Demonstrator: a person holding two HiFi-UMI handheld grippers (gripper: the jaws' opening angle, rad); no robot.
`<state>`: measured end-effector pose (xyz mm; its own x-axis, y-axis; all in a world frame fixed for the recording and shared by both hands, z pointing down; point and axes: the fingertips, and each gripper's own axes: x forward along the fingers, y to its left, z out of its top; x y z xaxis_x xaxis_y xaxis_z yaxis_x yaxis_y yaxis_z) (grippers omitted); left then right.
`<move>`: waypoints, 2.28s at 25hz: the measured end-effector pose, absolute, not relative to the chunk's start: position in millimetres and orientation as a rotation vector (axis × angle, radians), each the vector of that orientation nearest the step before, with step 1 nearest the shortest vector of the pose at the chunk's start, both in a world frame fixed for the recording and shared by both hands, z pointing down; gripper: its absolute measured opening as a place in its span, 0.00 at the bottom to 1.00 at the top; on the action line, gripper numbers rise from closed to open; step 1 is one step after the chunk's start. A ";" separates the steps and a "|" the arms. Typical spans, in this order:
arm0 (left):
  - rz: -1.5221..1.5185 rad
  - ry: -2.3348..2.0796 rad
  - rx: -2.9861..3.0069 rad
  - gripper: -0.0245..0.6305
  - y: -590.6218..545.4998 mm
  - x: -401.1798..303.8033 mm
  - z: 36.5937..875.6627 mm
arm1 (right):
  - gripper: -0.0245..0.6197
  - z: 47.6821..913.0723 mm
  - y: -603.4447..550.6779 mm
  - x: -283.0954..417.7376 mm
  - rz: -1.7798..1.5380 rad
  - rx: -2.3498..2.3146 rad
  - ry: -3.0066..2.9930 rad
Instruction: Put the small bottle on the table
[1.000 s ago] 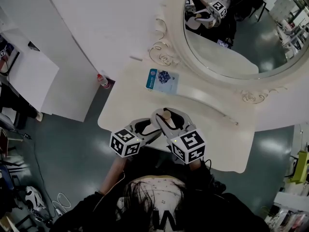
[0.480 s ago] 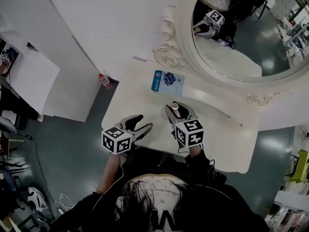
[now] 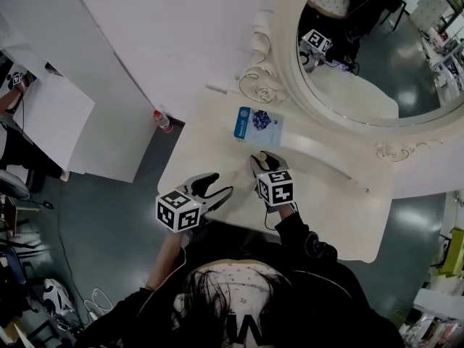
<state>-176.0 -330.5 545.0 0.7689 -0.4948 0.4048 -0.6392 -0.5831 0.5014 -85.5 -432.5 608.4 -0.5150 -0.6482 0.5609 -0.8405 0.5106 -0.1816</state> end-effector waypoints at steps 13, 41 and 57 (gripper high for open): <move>0.298 -0.816 2.329 0.42 -337.8 -164.3 544.8 | 0.26 615.2 -426.6 -91.7 0.440 1.137 -2.372; 0.330 -0.782 2.361 0.42 -347.7 -159.2 539.9 | 0.29 615.4 -452.4 -100.3 0.415 1.119 -2.422; 0.360 -0.675 2.410 0.42 -341.9 -135.4 539.8 | 0.31 571.1 -419.5 -68.5 0.550 1.279 -2.473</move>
<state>-135.4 -341.9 539.8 0.8338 -0.3804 0.4001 -0.5442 -0.6884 0.4796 -68.5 -419.5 571.1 -0.5571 -0.7098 0.4312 -0.8256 0.5294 -0.1951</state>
